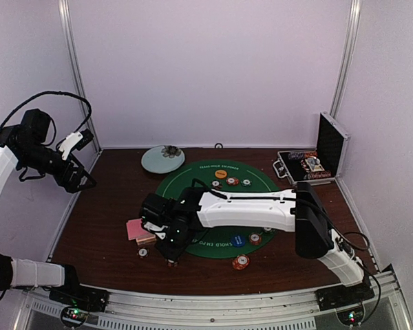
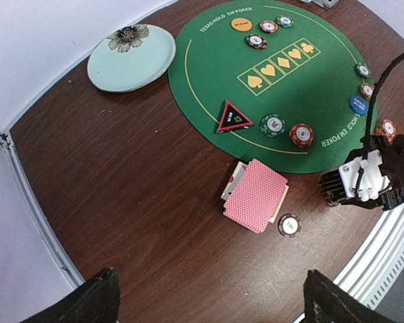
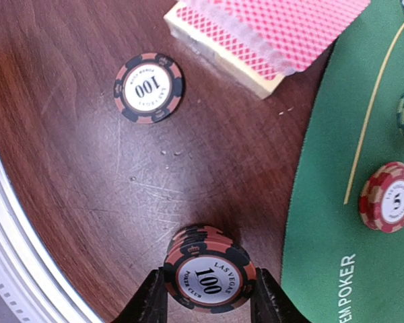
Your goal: Distribute texas hold em gaming equipment
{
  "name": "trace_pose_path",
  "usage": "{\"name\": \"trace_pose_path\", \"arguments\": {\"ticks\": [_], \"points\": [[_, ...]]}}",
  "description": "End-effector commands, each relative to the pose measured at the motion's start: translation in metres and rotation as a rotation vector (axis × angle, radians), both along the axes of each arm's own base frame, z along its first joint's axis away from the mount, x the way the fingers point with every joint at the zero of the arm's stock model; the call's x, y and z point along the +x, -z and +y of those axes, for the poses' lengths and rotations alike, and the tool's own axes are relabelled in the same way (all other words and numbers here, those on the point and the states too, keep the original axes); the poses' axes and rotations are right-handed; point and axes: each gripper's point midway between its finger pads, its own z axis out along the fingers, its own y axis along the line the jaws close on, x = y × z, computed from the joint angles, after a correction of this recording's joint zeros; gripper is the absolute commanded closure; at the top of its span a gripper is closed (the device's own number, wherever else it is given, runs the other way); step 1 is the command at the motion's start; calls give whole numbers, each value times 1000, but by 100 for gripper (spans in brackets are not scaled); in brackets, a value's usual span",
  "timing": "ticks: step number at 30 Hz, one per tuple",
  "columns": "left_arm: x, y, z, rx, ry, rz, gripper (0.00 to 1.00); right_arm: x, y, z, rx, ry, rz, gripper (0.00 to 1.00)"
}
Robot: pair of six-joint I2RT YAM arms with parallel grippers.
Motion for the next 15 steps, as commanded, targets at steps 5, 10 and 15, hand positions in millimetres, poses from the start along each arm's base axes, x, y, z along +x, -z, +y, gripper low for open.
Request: {"name": "trace_pose_path", "arguments": {"ticks": [5,10,15], "points": [[0,-10,3,10,-6,-34,2,42,-31,-25,18,112,-58,82],[0,-8,4,17,-6,-34,3,56,-14,-46,-10,164,-44,83],[0,-8,2,9,-2,-30,3,61,5,-61,-42,195,-27,83]]}}
